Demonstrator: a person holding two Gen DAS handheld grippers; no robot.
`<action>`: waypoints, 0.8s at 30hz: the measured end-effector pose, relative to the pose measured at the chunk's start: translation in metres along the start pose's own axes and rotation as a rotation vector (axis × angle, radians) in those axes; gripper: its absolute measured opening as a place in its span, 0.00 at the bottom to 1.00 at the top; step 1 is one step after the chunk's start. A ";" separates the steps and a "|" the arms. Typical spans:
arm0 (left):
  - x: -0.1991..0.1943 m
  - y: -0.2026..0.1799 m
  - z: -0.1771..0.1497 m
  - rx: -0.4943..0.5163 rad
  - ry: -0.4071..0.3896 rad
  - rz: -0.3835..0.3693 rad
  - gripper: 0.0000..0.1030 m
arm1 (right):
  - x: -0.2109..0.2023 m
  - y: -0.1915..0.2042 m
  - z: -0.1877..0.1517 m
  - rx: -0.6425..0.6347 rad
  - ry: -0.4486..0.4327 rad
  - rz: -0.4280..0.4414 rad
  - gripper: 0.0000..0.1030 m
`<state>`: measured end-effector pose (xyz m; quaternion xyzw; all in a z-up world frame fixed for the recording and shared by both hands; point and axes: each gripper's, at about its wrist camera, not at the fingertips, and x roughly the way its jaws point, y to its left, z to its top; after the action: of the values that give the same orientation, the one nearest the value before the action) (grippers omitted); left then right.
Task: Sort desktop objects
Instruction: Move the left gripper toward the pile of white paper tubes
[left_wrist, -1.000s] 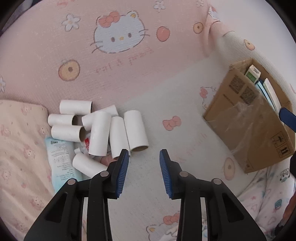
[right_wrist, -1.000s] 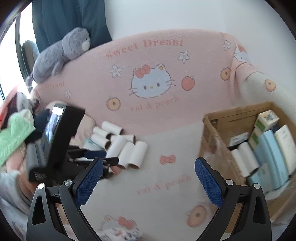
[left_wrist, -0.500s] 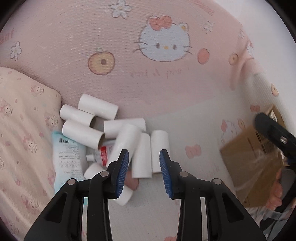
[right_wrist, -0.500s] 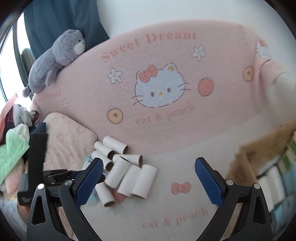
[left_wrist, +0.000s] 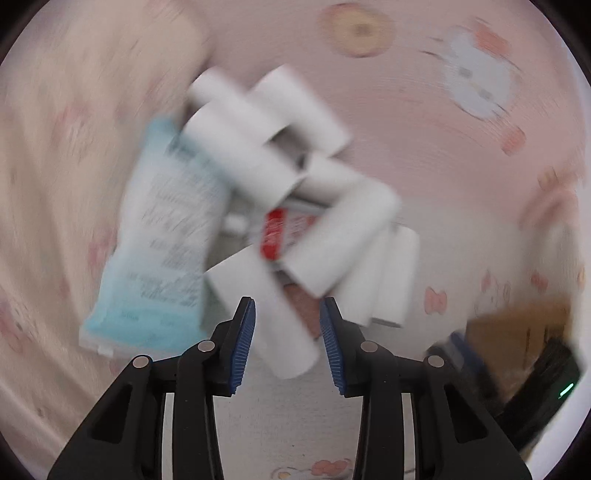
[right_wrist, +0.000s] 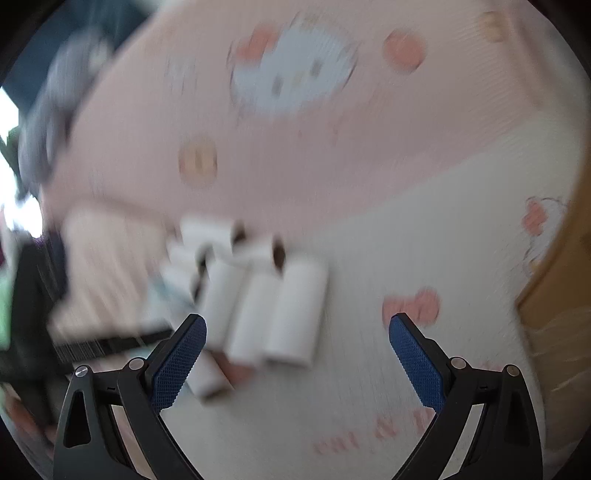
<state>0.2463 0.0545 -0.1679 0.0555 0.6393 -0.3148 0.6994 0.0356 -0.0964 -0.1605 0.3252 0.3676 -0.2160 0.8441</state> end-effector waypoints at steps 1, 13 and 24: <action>0.004 0.010 0.003 -0.050 0.024 -0.024 0.39 | 0.010 0.001 -0.006 -0.003 0.042 -0.003 0.96; 0.004 0.013 0.032 0.037 0.029 0.049 0.48 | 0.034 0.026 -0.030 -0.007 0.143 0.046 0.89; -0.008 -0.017 0.021 0.235 -0.065 0.165 0.48 | 0.052 0.061 -0.055 -0.156 0.245 0.108 0.89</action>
<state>0.2555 0.0340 -0.1509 0.1790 0.5683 -0.3304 0.7320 0.0791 -0.0212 -0.2048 0.3022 0.4654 -0.0997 0.8259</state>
